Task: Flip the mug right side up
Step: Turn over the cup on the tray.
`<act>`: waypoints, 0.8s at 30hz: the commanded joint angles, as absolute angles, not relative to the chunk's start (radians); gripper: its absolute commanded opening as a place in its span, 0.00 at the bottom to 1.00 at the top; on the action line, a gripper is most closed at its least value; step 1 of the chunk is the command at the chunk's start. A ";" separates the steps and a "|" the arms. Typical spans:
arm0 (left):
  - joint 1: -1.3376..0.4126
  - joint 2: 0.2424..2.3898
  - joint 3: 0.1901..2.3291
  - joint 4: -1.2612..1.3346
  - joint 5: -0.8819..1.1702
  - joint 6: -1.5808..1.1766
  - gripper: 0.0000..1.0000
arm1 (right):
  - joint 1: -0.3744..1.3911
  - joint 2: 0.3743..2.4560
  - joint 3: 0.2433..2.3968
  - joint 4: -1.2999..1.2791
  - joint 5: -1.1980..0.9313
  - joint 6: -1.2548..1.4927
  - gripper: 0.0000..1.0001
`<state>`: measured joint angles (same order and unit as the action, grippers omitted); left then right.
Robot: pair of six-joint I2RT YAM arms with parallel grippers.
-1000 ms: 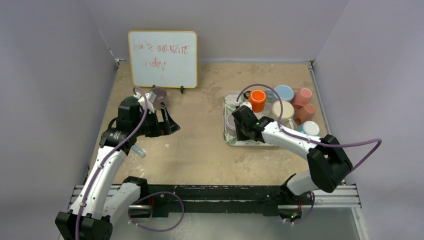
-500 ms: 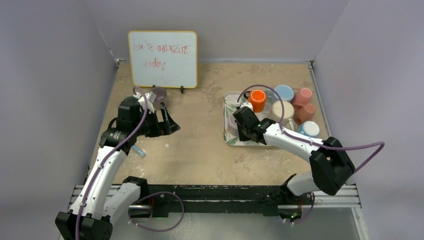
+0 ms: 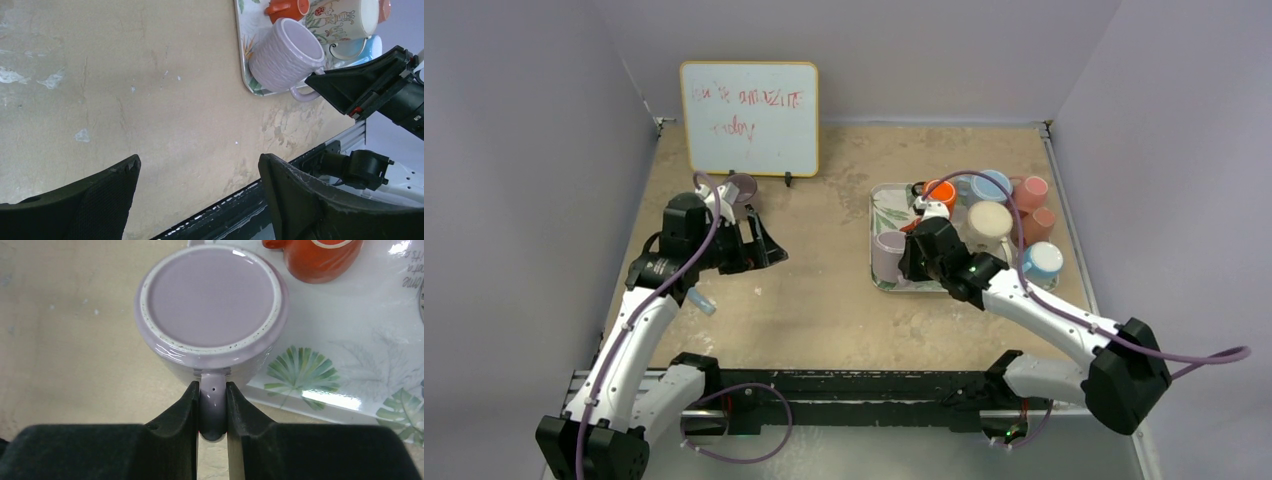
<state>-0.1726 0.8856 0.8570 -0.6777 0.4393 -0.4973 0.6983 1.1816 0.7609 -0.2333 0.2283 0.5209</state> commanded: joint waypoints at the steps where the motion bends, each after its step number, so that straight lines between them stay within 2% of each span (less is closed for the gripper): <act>1: -0.172 0.897 0.907 -0.627 0.498 -0.522 0.86 | 0.697 1.097 0.758 -0.110 0.215 0.600 0.00; 6: -0.172 0.897 0.939 -0.574 0.501 -0.476 0.86 | 0.697 1.073 0.782 -0.145 0.220 0.673 0.00; 9: -0.173 0.893 0.957 -0.504 0.535 -0.406 0.82 | 0.697 1.077 0.811 -0.161 0.196 0.711 0.00; 18: -0.178 0.897 0.971 -0.289 0.461 -0.302 0.77 | 0.698 1.122 0.912 -0.242 0.191 0.943 0.00; 24: -0.187 0.938 0.970 -0.155 0.583 -0.171 0.77 | 0.695 1.124 1.000 -0.329 0.244 1.084 0.00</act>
